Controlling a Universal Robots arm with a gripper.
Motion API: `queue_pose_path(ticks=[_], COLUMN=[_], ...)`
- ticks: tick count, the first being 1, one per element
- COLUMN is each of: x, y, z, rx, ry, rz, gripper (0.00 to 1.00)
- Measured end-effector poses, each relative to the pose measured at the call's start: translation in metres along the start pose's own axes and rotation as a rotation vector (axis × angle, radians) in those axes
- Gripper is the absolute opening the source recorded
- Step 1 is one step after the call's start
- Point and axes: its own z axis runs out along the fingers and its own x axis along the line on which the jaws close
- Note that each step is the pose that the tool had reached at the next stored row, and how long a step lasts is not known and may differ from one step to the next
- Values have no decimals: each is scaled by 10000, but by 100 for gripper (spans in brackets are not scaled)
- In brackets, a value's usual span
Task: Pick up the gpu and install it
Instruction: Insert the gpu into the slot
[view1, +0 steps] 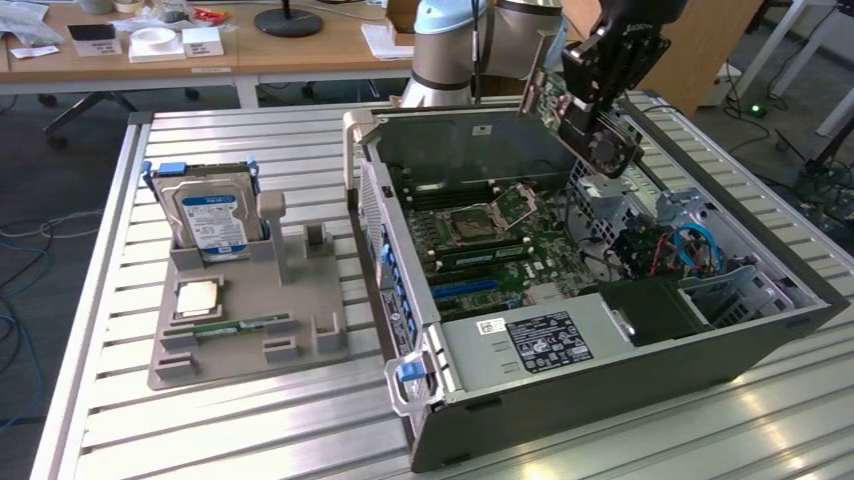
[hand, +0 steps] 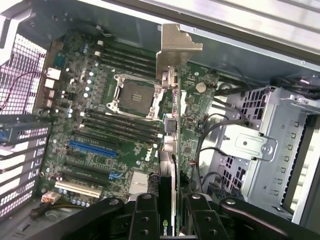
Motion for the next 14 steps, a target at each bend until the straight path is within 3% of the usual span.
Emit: queue_pose_path(ticks=[14], x=[0], y=[0], z=[3], rx=[5], ry=[38], rz=[-1002], gripper=[26])
